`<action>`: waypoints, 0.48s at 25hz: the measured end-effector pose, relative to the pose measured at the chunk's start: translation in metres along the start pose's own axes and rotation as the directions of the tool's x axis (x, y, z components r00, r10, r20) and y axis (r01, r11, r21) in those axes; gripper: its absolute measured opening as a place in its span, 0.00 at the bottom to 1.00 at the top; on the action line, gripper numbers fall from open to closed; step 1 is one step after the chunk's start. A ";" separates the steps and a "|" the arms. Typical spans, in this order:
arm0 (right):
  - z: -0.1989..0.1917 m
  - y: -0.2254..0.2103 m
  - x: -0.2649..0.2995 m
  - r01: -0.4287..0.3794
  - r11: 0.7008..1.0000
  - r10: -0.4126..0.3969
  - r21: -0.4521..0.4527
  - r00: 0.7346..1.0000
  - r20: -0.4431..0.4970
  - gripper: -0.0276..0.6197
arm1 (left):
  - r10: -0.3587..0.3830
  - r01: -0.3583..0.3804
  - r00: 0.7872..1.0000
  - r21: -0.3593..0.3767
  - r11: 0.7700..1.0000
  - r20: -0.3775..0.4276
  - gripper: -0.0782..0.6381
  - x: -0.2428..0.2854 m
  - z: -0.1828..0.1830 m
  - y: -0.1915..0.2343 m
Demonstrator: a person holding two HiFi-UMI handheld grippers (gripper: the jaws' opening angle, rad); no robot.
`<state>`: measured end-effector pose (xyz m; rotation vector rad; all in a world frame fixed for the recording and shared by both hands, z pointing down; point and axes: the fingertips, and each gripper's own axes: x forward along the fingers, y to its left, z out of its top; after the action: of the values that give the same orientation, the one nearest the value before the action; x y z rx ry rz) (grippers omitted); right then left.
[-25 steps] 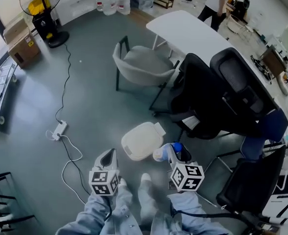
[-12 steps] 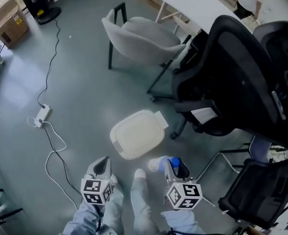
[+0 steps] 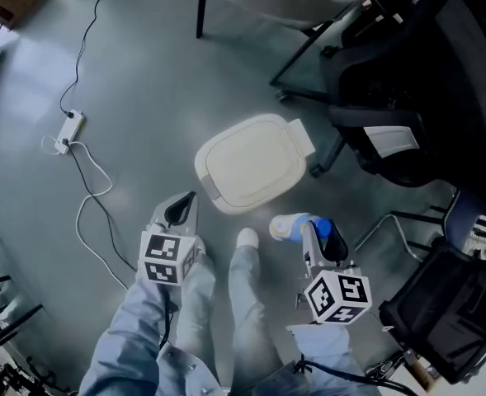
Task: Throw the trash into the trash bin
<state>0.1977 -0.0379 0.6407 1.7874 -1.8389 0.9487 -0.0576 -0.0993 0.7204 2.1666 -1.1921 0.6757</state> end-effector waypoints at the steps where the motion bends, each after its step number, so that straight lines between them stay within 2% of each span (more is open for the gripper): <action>1: 0.000 0.000 0.002 -0.003 1.000 0.003 -0.005 1.000 -0.003 0.35 | -0.003 0.003 1.000 0.010 1.000 -0.002 0.12 0.008 -0.001 0.003; 12: -0.009 0.001 0.016 0.008 1.000 -0.009 -0.015 1.000 -0.024 0.35 | -0.049 0.053 0.996 0.050 0.997 -0.071 0.12 0.055 -0.029 0.013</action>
<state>0.1940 -0.0430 0.6578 1.7662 -1.8175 0.9465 -0.0469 -0.1167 0.7809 2.1897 -1.0903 0.7619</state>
